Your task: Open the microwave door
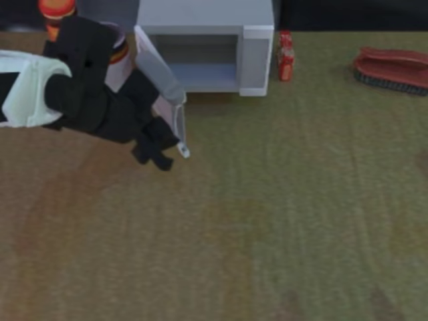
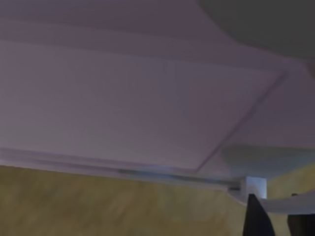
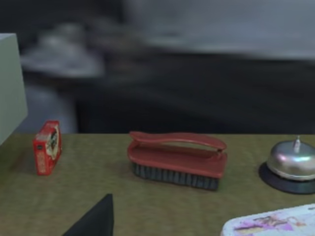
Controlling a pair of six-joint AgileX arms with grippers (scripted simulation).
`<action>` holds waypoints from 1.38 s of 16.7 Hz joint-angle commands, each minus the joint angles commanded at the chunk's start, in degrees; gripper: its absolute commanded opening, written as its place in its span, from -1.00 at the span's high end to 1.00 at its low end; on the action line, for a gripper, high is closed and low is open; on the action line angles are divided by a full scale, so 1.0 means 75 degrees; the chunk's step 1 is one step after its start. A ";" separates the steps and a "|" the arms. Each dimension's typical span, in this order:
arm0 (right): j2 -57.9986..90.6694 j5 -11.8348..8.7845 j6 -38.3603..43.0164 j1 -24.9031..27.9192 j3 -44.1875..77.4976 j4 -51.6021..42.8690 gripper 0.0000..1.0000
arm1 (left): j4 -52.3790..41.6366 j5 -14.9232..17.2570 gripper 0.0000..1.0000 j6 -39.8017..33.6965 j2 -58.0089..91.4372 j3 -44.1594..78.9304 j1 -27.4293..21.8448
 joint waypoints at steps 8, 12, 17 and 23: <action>0.0000 0.0000 0.0000 0.0000 0.0000 0.0000 -1.00 | -0.0349 0.0362 1.00 0.0726 0.0013 0.0124 0.0308; 0.0000 0.0000 0.0000 0.0000 0.0000 0.0000 -1.00 | -0.0349 0.0362 1.00 0.0726 0.0013 0.0124 0.0308; 0.0000 0.0000 0.0000 0.0000 0.0000 0.0000 -1.00 | -0.0349 0.0362 1.00 0.0726 0.0013 0.0124 0.0308; 0.0000 0.0000 0.0000 0.0000 0.0000 0.0000 -1.00 | -0.0349 0.0362 1.00 0.0726 0.0013 0.0124 0.0308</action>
